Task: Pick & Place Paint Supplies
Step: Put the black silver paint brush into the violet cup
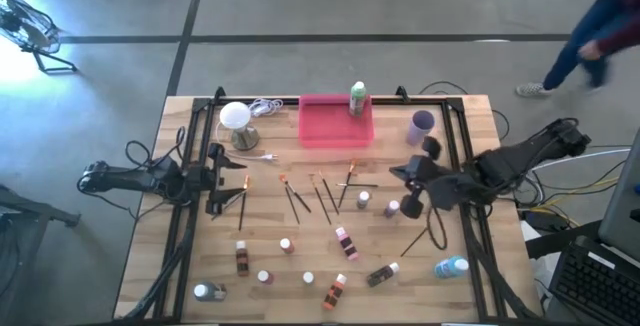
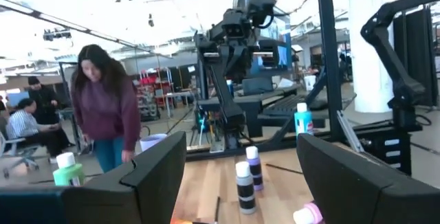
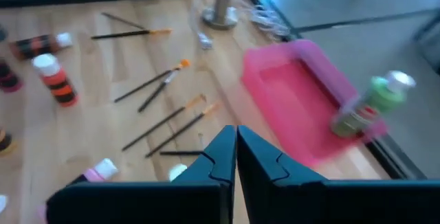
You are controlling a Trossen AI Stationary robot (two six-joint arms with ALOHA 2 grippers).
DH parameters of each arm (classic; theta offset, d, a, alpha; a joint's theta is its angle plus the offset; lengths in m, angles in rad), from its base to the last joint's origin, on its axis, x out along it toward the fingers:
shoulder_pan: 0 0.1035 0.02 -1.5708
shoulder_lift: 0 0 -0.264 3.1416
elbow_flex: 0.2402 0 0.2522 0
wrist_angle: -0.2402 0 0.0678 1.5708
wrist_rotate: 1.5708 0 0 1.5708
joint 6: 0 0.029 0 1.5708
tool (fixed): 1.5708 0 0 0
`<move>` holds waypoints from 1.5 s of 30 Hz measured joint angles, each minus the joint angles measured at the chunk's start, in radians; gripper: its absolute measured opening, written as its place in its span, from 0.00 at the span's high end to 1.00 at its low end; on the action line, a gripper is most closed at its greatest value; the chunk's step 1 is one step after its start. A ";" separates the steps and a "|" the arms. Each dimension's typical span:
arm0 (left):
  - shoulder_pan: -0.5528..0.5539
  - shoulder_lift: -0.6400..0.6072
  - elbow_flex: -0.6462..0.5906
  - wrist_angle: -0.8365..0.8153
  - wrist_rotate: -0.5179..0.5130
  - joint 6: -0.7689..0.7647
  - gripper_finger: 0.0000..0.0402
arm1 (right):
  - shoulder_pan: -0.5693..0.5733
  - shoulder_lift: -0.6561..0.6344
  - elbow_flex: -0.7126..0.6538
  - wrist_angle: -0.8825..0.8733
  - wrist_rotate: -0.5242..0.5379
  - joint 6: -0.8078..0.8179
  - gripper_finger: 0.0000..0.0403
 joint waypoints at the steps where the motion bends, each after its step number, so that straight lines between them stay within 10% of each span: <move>1: 0.000 0.000 0.000 -0.001 0.000 0.009 0.30 | -0.028 0.012 0.000 0.037 -0.036 -0.043 0.96; 24: 0.000 0.000 0.002 0.105 -0.017 -0.087 0.30 | -0.358 0.297 0.049 0.315 -0.407 -0.251 0.63; 45: 0.000 0.001 0.018 0.059 -0.029 -0.090 0.30 | -0.474 0.557 0.199 0.230 -0.518 -0.328 0.72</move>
